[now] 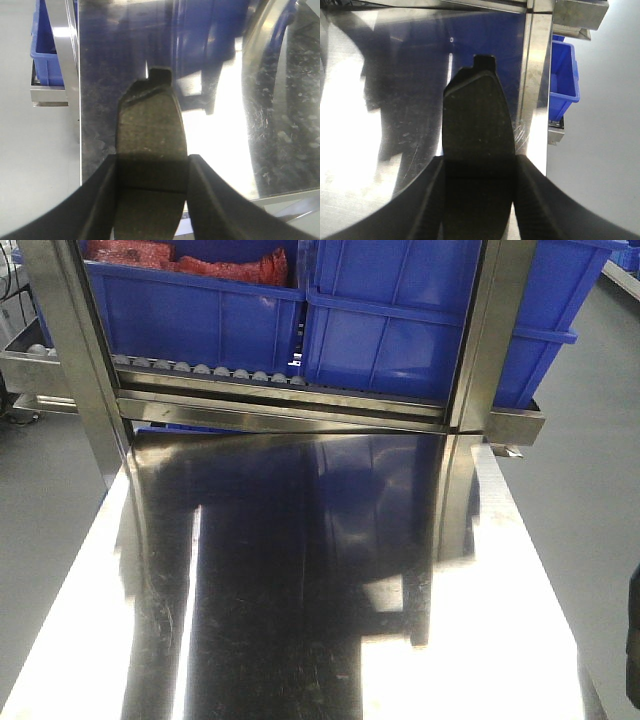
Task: Move and align brake pads A on conveyor
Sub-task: 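Back away and turn the base from the steel table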
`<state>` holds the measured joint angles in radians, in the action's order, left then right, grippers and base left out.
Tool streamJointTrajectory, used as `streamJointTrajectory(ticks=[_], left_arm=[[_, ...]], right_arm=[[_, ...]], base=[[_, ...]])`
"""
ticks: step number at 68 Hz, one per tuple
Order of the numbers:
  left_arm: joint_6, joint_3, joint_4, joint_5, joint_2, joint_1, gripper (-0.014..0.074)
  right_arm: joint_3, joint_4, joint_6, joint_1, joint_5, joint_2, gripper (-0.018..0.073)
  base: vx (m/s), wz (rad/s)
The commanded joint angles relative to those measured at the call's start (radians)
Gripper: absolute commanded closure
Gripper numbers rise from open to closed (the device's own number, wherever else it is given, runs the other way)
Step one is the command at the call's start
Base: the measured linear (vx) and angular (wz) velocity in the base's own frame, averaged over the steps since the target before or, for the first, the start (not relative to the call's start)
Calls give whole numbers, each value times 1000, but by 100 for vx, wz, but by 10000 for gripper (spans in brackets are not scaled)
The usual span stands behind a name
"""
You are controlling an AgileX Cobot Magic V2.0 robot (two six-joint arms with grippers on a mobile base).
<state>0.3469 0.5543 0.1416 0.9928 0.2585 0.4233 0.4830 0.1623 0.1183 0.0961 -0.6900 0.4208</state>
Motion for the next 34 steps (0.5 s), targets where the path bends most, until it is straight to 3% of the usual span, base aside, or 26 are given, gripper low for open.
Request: streamJointTrajectory(ticks=[1, 34], left_arm=[[2, 26, 5, -77, 13, 4, 603], [2, 26, 5, -77, 13, 4, 603]], right_arm=[[11, 8, 12, -3, 86, -31, 564], [11, 0, 12, -3, 41, -38, 564]], base=[[0, 0], [0, 0]])
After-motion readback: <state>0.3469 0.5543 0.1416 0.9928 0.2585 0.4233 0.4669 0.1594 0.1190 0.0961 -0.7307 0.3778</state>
